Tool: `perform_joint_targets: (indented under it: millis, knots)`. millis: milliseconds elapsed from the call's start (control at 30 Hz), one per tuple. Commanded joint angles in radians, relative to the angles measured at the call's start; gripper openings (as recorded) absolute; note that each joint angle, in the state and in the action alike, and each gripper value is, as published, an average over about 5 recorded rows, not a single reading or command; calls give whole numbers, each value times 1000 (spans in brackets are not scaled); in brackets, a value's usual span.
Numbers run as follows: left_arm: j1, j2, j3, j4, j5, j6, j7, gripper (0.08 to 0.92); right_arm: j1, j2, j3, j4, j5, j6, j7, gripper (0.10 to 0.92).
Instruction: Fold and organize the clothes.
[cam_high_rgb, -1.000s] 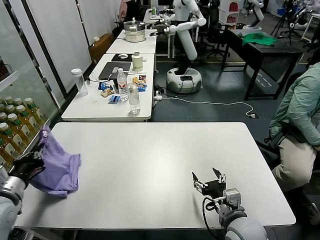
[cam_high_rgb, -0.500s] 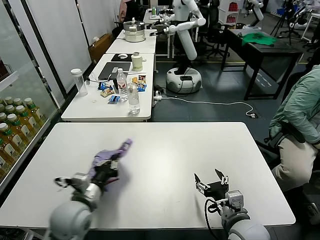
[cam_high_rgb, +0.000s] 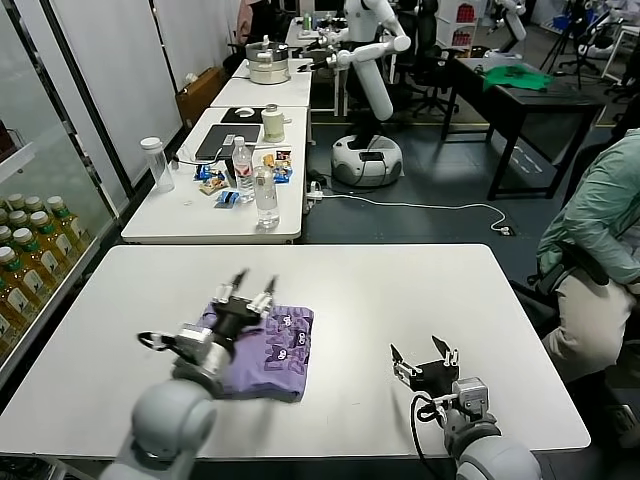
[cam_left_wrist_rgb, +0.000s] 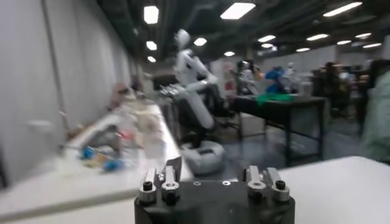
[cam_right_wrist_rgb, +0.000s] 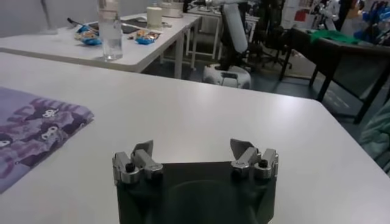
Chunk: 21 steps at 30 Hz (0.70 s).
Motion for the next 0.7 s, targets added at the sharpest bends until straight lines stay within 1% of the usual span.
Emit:
perform_joint_targets:
  millis: [33,200,300,400,500,700]
  knots:
    - [93,175,-415,158,29,-195,43,636,187,100,-163,-106,61,-5,5,823]
    - [163,140,-407,152,47,-235,42,774,304,226,-402,-181,146,-6,72,823]
    - [171,121,-394,150,56,-244,42,814,333,272,-473,-262,151,-6,128,823]
    - [176,114,-385,153,63,-252,41,821,338,298,-486,-335,174,-6,203,823]
    - [174,105,-379,155,66,-255,41,823,335,311,-469,-369,205,-6,250,823]
    - [172,86,-361,153,68,-259,42,823,349,331,-436,-398,219,7,252,823]
